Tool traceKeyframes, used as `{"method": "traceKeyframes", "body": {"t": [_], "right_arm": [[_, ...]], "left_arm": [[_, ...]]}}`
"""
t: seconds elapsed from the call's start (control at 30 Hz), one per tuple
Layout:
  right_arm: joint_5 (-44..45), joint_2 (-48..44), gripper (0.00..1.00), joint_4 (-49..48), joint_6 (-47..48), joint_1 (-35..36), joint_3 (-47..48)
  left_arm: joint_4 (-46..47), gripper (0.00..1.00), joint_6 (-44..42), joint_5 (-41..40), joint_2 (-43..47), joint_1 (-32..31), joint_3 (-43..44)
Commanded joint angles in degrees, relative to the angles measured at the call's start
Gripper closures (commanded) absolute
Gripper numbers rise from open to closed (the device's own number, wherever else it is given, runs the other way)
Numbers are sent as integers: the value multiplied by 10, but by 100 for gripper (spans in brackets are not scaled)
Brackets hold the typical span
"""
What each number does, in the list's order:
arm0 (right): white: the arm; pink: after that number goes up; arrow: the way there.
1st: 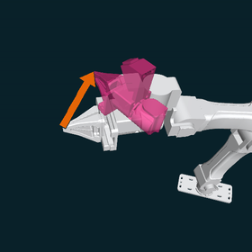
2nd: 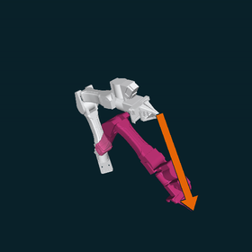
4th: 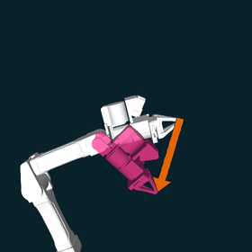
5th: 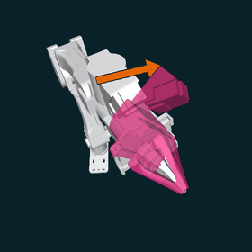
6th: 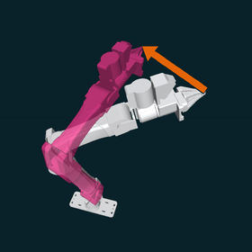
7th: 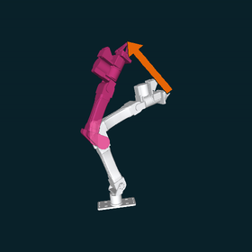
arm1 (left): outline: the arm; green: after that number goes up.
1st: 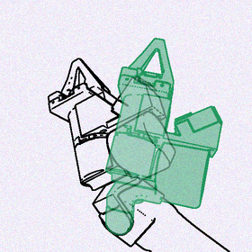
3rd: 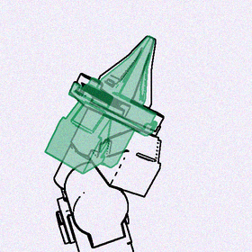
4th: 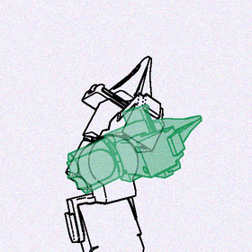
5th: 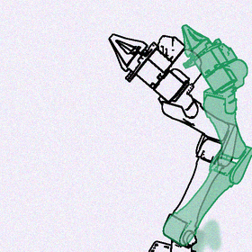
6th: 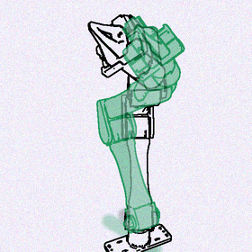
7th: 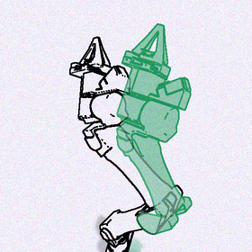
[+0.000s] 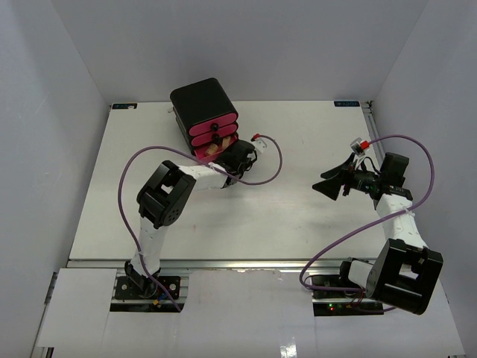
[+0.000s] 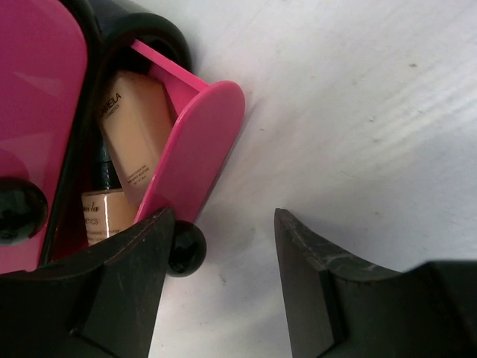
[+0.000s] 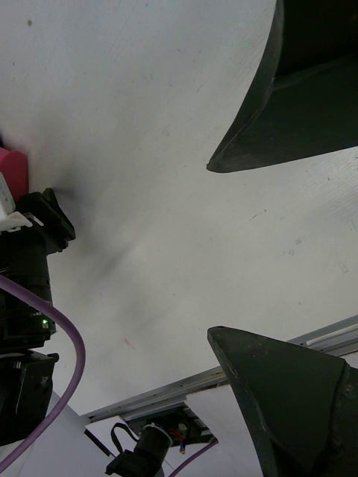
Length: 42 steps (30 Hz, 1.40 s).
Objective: Organize the makeup
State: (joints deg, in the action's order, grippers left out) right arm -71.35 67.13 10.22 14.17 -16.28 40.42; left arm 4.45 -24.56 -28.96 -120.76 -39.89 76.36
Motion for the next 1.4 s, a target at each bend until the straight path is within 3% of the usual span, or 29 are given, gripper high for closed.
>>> {"method": "traceKeyframes", "body": {"t": [0.0, 0.53, 0.97, 1.13, 1.37], "right_arm": [[-18, 3, 10, -6, 8, -4, 3], [-15, 9, 10, -5, 8, -6, 3], [-16, 11, 10, -5, 8, -8, 3], [-16, 11, 10, -5, 8, -8, 4], [-16, 11, 10, -5, 9, -8, 3]], "left_arm": [[-20, 30, 4, -19, -3, 30, 25], [-9, 14, -19, -30, -28, 50, 73], [-11, 14, 11, -2, 26, 45, 54], [-16, 18, 44, 34, 84, 36, 23], [-27, 41, 72, 56, 109, 32, -30]]}}
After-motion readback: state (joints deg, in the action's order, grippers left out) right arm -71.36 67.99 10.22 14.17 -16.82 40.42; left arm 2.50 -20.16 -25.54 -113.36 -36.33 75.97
